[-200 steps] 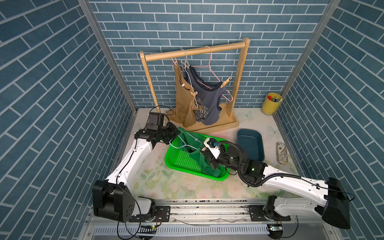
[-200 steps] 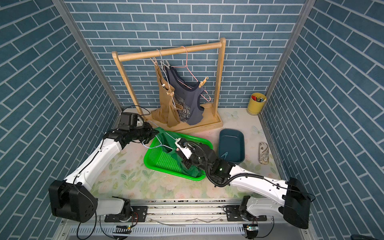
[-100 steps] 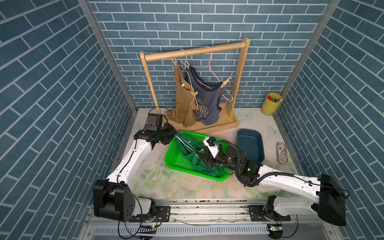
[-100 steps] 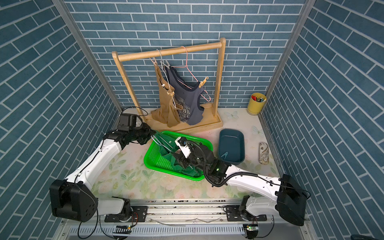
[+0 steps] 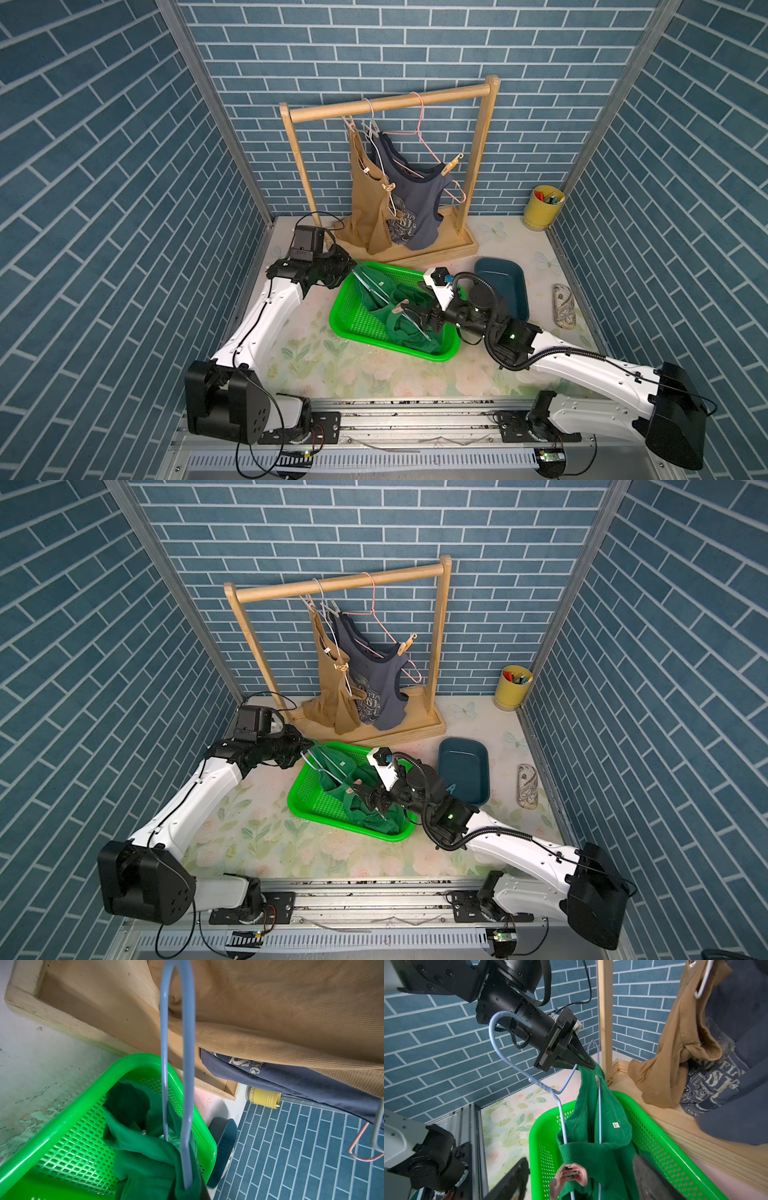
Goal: Remove the clothespins securing tank tops to the hanger
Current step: Remove the clothespin from the hanger.
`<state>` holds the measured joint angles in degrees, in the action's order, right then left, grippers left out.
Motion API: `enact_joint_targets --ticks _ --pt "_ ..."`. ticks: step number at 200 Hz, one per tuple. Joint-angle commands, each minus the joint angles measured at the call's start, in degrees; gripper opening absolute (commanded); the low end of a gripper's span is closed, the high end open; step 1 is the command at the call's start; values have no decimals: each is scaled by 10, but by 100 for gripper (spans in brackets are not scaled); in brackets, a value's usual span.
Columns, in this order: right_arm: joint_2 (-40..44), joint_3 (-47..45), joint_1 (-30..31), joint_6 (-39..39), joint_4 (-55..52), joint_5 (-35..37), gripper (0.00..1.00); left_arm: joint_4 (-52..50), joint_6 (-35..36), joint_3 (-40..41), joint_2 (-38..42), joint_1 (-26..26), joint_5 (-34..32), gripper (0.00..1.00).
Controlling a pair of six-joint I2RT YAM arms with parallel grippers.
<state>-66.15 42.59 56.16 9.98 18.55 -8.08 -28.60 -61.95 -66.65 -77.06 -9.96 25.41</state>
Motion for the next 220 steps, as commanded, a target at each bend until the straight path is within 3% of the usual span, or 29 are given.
enact_joint_targets --ticks 1,40,94,126,168,208,220 --pt "-21 -5 -3 39 22 -41 79 0 1 -15 15 5 16 0" --pt "-46 -5 -3 50 44 -53 76 7 -6 -14 18 5 21 0" --pt "-53 -15 -4 62 73 -49 57 15 -7 -9 17 5 22 0" --pt "-61 -16 -4 69 77 -51 51 21 -7 -7 17 6 22 0" --pt "-60 -16 -3 69 77 -46 49 21 -7 -10 20 6 20 0" --pt "-56 -20 -4 73 83 -43 26 21 -7 -8 22 7 19 0" --pt "-56 -20 -3 73 81 -43 25 21 -7 -8 22 8 19 0"
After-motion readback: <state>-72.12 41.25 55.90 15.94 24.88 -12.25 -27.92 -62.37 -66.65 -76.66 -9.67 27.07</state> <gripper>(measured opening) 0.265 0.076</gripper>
